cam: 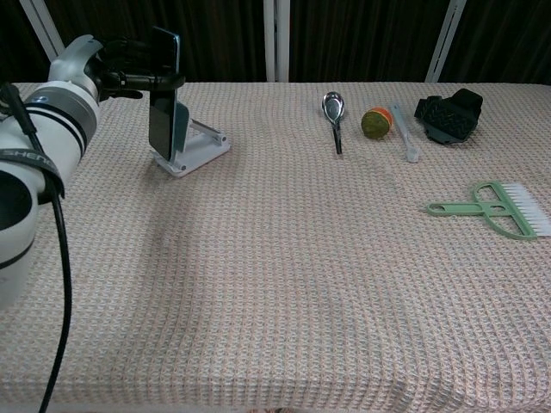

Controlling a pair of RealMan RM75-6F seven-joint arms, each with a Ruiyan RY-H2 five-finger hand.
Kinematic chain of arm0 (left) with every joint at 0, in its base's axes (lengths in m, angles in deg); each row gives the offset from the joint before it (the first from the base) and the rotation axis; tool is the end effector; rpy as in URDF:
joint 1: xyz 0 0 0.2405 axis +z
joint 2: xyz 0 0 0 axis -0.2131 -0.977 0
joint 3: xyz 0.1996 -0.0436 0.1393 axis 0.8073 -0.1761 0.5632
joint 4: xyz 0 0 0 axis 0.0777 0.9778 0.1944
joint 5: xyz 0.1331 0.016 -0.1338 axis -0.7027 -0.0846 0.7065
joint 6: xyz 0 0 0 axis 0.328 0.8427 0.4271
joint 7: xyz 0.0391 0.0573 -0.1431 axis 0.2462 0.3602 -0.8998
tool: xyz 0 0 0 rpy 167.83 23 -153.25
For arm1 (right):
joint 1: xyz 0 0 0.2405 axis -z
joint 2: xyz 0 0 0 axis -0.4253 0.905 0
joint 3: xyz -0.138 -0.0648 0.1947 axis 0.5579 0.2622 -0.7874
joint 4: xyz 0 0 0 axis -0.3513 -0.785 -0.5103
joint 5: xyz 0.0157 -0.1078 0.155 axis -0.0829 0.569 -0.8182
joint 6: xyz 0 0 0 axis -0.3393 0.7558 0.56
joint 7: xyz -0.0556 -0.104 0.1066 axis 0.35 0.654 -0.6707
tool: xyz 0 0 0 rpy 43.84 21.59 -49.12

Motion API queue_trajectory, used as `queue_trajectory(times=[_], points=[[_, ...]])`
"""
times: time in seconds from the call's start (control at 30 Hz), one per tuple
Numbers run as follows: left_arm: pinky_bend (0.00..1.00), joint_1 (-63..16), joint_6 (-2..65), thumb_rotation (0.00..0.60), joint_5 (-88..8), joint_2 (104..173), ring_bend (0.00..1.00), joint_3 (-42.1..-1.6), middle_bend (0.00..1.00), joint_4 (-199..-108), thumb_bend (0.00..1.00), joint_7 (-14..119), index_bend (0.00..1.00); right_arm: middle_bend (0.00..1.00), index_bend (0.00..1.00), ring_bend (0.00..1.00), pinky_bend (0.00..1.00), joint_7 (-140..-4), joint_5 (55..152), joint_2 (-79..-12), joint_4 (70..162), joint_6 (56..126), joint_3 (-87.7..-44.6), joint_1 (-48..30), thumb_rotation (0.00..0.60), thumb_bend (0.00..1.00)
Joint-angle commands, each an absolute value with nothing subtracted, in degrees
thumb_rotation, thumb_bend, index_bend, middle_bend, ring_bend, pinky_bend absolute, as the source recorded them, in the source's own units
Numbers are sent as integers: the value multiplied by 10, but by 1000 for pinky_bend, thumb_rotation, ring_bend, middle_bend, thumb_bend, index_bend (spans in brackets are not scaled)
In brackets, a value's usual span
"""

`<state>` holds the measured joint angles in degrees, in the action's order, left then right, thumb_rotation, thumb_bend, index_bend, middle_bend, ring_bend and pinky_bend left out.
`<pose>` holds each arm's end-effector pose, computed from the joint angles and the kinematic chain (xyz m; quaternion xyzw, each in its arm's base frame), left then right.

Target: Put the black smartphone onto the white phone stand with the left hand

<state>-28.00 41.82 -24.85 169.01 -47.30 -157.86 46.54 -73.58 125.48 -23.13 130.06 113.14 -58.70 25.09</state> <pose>-0.1198 0.3678 -0.0163 -0.2664 -0.6572 -0.5953 0.3777 -0.3258 -0.1681 0.2014 0.5782 -0.3874 0.3481 0.6280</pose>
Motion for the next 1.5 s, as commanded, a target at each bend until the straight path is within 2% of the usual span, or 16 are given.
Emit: queue_trajectory(times=[0.03, 0.47, 0.83, 0.9, 1.0, 1.07, 1.1, 1.2, 1.27, 1.5], points=[[240, -284, 421, 600, -255, 1699, 300, -474, 618, -1568, 354, 465, 586, 0, 0, 0, 0, -738, 1255, -230, 1300, 1133, -586, 253, 600, 176], [237, -288, 421, 600, -271, 1733, 300, -480, 608, -1514, 354, 446, 576, 0, 0, 0, 0, -754, 1251, -224, 1291, 1138, -587, 260, 600, 176], [237, -286, 408, 600, -273, 1742, 299, -488, 561, -1496, 354, 441, 524, 0, 0, 0, 0, -752, 1245, -224, 1291, 1128, -588, 257, 600, 176], [237, -286, 403, 600, -273, 1743, 294, -486, 522, -1495, 354, 442, 454, 0, 0, 0, 0, -750, 1244, -223, 1293, 1128, -588, 257, 600, 176], [236, -284, 395, 600, -274, 1743, 270, -485, 411, -1495, 351, 439, 268, 0, 0, 0, 0, -749, 1242, -223, 1294, 1127, -589, 258, 600, 176], [236, -283, 390, 600, -275, 1743, 237, -483, 276, -1494, 343, 438, 130, 0, 0, 0, 0, -749, 1240, -222, 1294, 1126, -589, 258, 600, 176], [236, -283, 389, 600, -276, 1743, 221, -483, 230, -1493, 340, 437, 100, 0, 0, 0, 0, -749, 1239, -222, 1294, 1126, -590, 258, 600, 176], [233, -282, 386, 600, -280, 1742, 166, -482, 110, -1491, 333, 435, 44, 0, 0, 0, 0, -749, 1238, -221, 1295, 1126, -590, 259, 600, 176], [231, -281, 386, 600, -284, 1742, 139, -481, 70, -1491, 329, 433, 27, 0, 0, 0, 0, -749, 1237, -222, 1295, 1126, -591, 258, 600, 176], [223, -277, 387, 600, -299, 1740, 113, -476, 24, -1496, 321, 425, 11, 0, 0, 0, 0, -749, 1238, -222, 1296, 1128, -592, 259, 600, 176]])
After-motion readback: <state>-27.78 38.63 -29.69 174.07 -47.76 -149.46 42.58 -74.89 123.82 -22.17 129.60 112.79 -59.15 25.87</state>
